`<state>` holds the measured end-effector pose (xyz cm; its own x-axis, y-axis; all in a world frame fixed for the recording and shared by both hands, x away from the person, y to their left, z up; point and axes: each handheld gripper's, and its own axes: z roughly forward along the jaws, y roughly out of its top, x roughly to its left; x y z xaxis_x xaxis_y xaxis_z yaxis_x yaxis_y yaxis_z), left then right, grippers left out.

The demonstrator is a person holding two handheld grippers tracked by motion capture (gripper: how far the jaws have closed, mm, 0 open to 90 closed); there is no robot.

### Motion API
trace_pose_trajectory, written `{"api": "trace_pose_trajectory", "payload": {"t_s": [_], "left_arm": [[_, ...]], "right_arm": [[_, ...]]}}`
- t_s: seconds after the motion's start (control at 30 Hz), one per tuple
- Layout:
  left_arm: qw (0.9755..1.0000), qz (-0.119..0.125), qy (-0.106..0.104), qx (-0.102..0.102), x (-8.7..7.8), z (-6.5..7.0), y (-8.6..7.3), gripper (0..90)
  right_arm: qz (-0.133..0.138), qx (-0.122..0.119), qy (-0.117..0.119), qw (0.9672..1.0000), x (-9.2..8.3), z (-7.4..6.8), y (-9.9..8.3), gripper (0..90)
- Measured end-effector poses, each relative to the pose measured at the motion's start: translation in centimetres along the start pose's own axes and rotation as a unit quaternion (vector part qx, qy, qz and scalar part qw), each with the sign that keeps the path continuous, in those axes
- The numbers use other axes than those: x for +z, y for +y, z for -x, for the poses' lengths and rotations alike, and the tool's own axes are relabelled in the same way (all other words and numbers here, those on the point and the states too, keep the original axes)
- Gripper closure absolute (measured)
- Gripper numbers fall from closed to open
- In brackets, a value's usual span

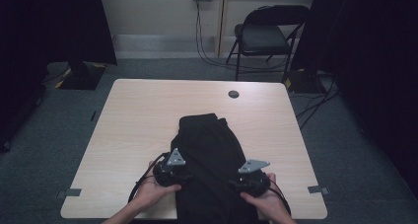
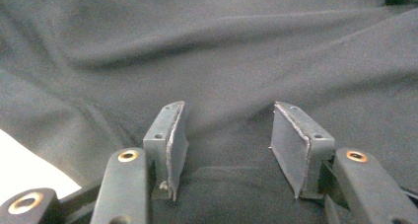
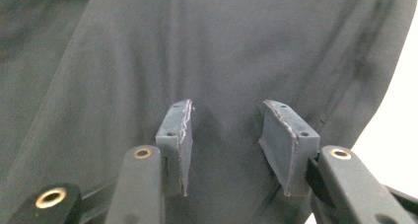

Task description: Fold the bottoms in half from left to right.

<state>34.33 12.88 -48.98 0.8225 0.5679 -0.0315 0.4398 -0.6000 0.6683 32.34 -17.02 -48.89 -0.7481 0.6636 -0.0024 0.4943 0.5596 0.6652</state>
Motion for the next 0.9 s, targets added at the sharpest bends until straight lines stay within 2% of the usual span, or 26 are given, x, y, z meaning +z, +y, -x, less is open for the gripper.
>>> {"api": "trace_pose_trajectory", "payload": {"t_s": [0.07, 0.1, 0.13, 0.2, 0.23, 0.27, 0.3, 0.33, 0.37, 0.47, 0.5, 0.53, 0.63, 0.67, 0.7, 0.73, 0.8, 0.9], "left_arm": [[0.9999, -0.007, -0.011, 0.001, -0.6, 1.1, -0.5, 47.5], [0.9999, -0.007, -0.011, 0.001, -0.6, 1.1, -0.5, 47.5], [0.9993, -0.019, -0.032, 0.000, -1.2, 1.6, -0.8, 47.8], [0.9989, -0.010, -0.044, -0.015, -1.6, 1.6, -0.9, 54.9], [0.9990, -0.002, -0.043, -0.011, -1.6, 1.4, -0.6, 53.7], [0.9994, 0.003, -0.033, -0.006, -1.7, 1.2, -0.4, 52.9], [0.9996, 0.019, -0.018, -0.012, -1.7, 0.6, 0.1, 51.3], [0.9994, 0.025, -0.013, -0.022, -1.7, 0.1, 0.5, 50.2], [0.9989, 0.032, 0.001, -0.034, -1.4, -0.7, 1.0, 50.1], [0.9991, 0.022, 0.014, -0.034, -0.3, -2.1, 1.6, 50.1], [0.9991, 0.022, 0.014, -0.034, -0.3, -2.1, 1.6, 50.3], [0.9992, 0.010, 0.021, -0.032, 0.6, -2.6, 1.4, 50.4], [0.9994, 0.008, 0.015, -0.031, 0.9, -2.9, 1.1, 50.1], [0.9995, 0.002, 0.018, -0.025, 0.8, -2.7, 1.1, 49.2], [0.9996, 0.004, 0.021, -0.021, 0.8, -2.5, 1.0, 48.6], [0.9995, 0.004, 0.024, -0.018, 0.8, -2.4, 0.9, 48.3], [0.9995, 0.004, 0.025, -0.021, 0.8, -2.4, 1.0, 47.2], [0.9994, 0.006, 0.025, -0.022, 0.8, -2.4, 0.9, 47.1]], "right_arm": [[-0.010, -0.014, 0.014, 0.9998, -0.9, -1.4, -0.7, 54.4], [-0.010, -0.014, 0.014, 0.9998, -0.9, -1.4, -0.7, 54.4], [-0.021, -0.017, 0.026, 0.9993, -1.6, -2.2, -1.2, 51.5], [-0.028, -0.011, 0.037, 0.9989, -1.8, -2.3, -1.2, 48.1], [-0.027, -0.006, 0.037, 0.9989, -1.8, -2.1, -1.0, 47.0], [-0.016, -0.001, 0.024, 0.9996, -1.7, -1.7, -0.7, 47.0], [-0.006, 0.004, 0.018, 0.9998, -1.8, -1.3, -0.3, 47.0], [0.013, 0.015, 0.010, 0.9998, -1.8, -0.4, 0.5, 47.1], [0.025, 0.017, 0.001, 0.9995, -1.7, 0.1, 1.0, 47.2], [0.052, 0.029, -0.038, 0.9975, -0.4, 3.0, 3.7, 50.0], [0.053, 0.026, -0.046, 0.9972, 0.1, 3.6, 4.3, 52.1], [0.058, 0.031, -0.049, 0.9967, 1.0, 4.5, 5.2, 54.8], [0.055, 0.038, -0.045, 0.9968, 3.0, 6.0, 6.4, 59.5], [0.049, 0.045, -0.034, 0.9972, 4.0, 6.4, 6.7, 62.2], [0.046, 0.047, -0.031, 0.9974, 4.5, 6.5, 6.8, 63.9], [0.042, 0.046, -0.034, 0.9975, 4.9, 6.5, 6.8, 70.8], [0.047, 0.043, -0.020, 0.9977, 5.2, 6.1, 6.8, 87.3], [0.063, 0.036, -0.025, 0.9970, 4.6, 5.4, 7.1, 89.6]]}}
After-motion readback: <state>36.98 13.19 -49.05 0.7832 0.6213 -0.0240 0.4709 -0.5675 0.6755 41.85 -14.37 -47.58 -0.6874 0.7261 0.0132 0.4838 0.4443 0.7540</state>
